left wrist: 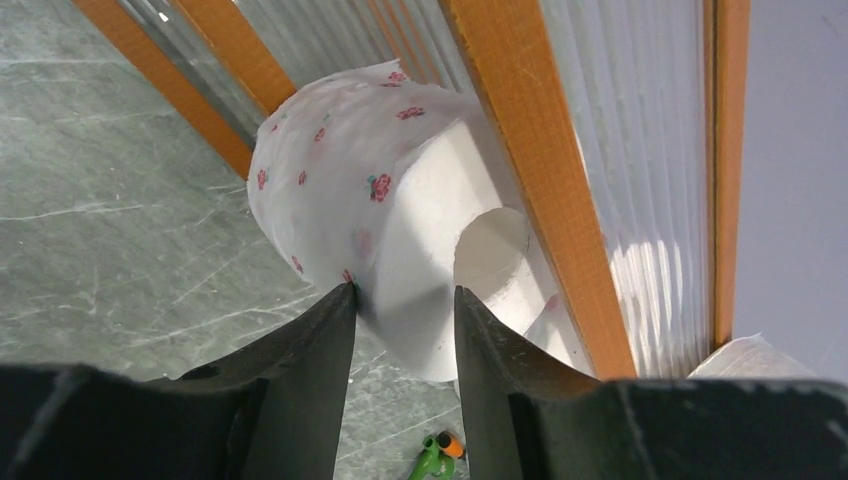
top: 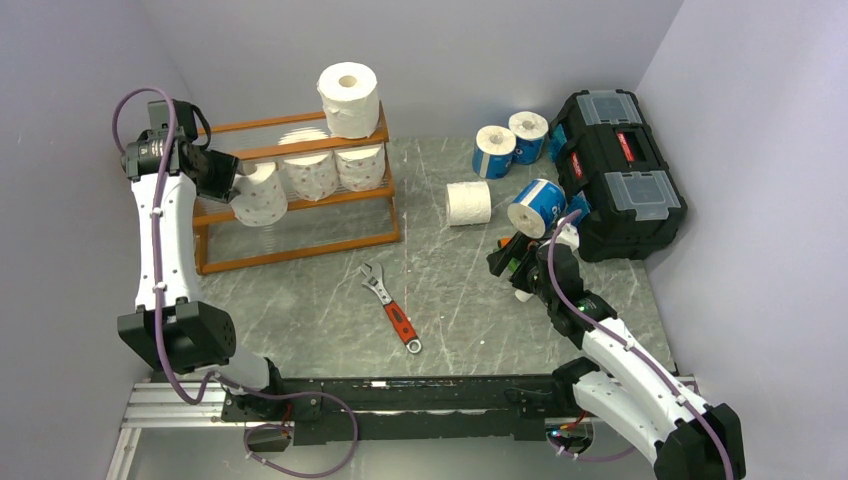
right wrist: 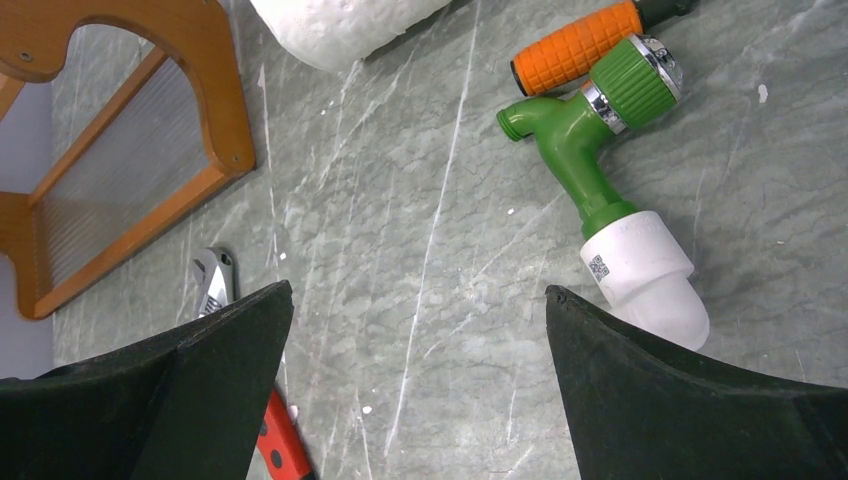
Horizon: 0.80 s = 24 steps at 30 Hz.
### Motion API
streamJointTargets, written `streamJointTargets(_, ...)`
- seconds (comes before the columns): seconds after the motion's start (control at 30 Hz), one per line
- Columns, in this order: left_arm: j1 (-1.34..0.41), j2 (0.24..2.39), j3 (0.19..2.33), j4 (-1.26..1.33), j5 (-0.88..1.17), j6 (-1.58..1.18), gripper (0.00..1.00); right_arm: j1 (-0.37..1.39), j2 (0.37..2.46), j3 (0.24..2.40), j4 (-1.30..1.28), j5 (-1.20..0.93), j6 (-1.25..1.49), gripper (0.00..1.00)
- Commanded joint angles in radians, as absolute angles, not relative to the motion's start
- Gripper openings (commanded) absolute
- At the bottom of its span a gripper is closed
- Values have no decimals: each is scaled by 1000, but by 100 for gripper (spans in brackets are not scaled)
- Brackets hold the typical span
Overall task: Place and organize the paper towels onto the shelf
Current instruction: Place the paper towel on the shelf.
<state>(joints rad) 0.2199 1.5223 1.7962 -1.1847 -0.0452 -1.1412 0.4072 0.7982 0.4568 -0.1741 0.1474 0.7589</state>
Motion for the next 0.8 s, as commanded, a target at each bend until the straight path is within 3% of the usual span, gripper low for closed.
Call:
streamJointTargets(0.0, 215, 1463, 1779, -1150, -35, -1126, 46, 402, 782, 460, -156, 158, 748, 99)
streamJointTargets(0.53, 227, 1329, 1715, -1123, -26, -1009, 65, 402, 767, 454, -156, 151, 745, 99)
streamJointTargets(0.77, 212, 1081, 1423, -808, -14, -791, 80, 402, 780, 446, -136, 123, 747, 99)
